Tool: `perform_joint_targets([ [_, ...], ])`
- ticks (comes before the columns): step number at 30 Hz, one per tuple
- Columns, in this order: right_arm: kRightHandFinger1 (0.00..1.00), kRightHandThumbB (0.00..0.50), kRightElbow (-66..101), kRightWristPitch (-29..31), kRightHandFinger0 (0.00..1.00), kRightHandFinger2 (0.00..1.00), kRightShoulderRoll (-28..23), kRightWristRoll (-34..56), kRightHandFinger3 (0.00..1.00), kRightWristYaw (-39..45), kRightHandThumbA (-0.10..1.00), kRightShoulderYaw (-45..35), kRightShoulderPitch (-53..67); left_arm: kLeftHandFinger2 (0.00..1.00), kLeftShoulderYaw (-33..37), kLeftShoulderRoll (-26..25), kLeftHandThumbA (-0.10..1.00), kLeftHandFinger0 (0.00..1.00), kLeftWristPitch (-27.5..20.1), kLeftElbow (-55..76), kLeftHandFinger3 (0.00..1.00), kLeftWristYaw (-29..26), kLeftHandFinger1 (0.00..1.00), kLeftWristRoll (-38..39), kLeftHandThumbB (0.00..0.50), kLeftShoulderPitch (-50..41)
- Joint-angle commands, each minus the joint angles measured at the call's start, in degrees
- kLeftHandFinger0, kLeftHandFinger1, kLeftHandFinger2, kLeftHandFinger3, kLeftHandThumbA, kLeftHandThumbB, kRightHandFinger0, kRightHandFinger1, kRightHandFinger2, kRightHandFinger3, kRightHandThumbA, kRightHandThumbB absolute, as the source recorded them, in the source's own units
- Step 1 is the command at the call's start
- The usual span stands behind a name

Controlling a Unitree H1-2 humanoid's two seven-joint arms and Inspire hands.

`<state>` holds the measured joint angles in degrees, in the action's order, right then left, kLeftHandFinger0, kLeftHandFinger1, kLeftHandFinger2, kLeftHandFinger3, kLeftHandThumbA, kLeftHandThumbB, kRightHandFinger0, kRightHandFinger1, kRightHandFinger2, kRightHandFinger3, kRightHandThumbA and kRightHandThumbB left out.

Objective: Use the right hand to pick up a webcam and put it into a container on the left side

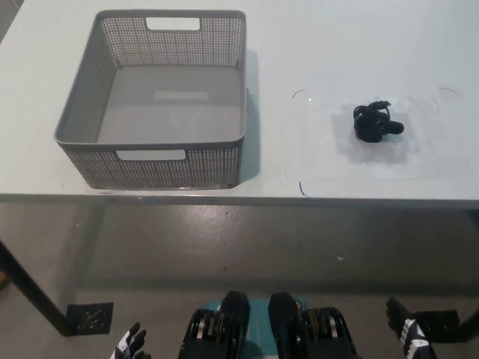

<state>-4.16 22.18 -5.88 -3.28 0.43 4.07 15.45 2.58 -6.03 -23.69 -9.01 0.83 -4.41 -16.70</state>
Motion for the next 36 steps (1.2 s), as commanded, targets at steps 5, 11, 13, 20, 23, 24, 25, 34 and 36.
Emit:
perform_joint_targets([
  [5, 1.0, 0.232, 16.2, 3.5, 1.0, 1.0, -1.5, -5.9, 1.0, -1.3, 0.91, -3.2, 0.8, 1.0, 0.2, -0.1, 0.87, 1.0, -3.2, 6.5, 1.0, -0.6, 1.0, 0.8, 0.159, -1.0],
  [11, 1.0, 0.332, 30.8, -7.3, 1.0, 1.0, -3.2, -10.8, 1.0, 0.3, 0.89, -6.7, -1.4, 1.0, 0.5, -0.1, 0.87, 1.0, -3.2, 9.1, 1.0, 0.0, 1.0, 1.5, 0.173, -3.9],
  [13, 1.0, 0.348, 33.8, -10.9, 1.0, 1.0, -3.9, -14.3, 1.0, 0.8, 0.89, -8.3, -4.9, 1.0, 0.6, -0.2, 0.83, 1.0, -3.2, 9.3, 1.0, 0.2, 1.0, 1.6, 0.159, -4.3],
  [20, 1.0, 0.443, 33.8, -25.4, 1.0, 1.0, -9.9, -19.9, 1.0, 5.6, 0.85, -10.6, -24.5, 1.0, 1.2, -0.3, 0.83, 1.0, -3.2, 5.3, 1.0, -0.1, 1.0, 0.3, 0.177, -3.2],
  [23, 1.0, 0.394, 30.5, -31.2, 1.0, 1.0, -11.9, -18.1, 1.0, 7.3, 0.79, -10.1, -33.3, 1.0, 1.1, -0.8, 0.83, 1.0, -3.2, 3.8, 1.0, 0.2, 1.0, 0.5, 0.187, -1.7],
  [24, 1.0, 0.37, 29.3, -33.0, 1.0, 1.0, -12.5, -18.4, 1.0, 7.9, 0.8, -9.9, -36.6, 1.0, 1.0, -0.9, 0.82, 1.0, -3.2, 3.5, 1.0, 0.4, 1.0, 0.7, 0.191, -1.0],
  [25, 1.0, 0.373, 28.2, -34.0, 1.0, 1.0, -13.1, -18.6, 1.0, 8.2, 0.81, -9.7, -38.9, 1.0, 0.9, -0.9, 0.82, 1.0, -3.2, 3.2, 1.0, 0.5, 1.0, 0.8, 0.191, -0.3],
  [34, 1.0, 0.325, 9.8, -38.4, 1.0, 1.0, -18.6, -25.3, 1.0, 12.1, 0.82, -2.8, -59.6, 1.0, 1.3, -0.7, 0.82, 1.0, -3.2, 1.7, 1.0, 0.6, 1.0, 0.3, 0.185, 1.9],
  [36, 1.0, 0.323, 5.5, -37.9, 1.0, 1.0, -18.7, -24.9, 1.0, 11.6, 0.77, -1.8, -62.4, 1.0, 1.4, -0.7, 0.81, 1.0, -3.2, 1.5, 1.0, 0.8, 1.0, 0.5, 0.175, 2.0],
])
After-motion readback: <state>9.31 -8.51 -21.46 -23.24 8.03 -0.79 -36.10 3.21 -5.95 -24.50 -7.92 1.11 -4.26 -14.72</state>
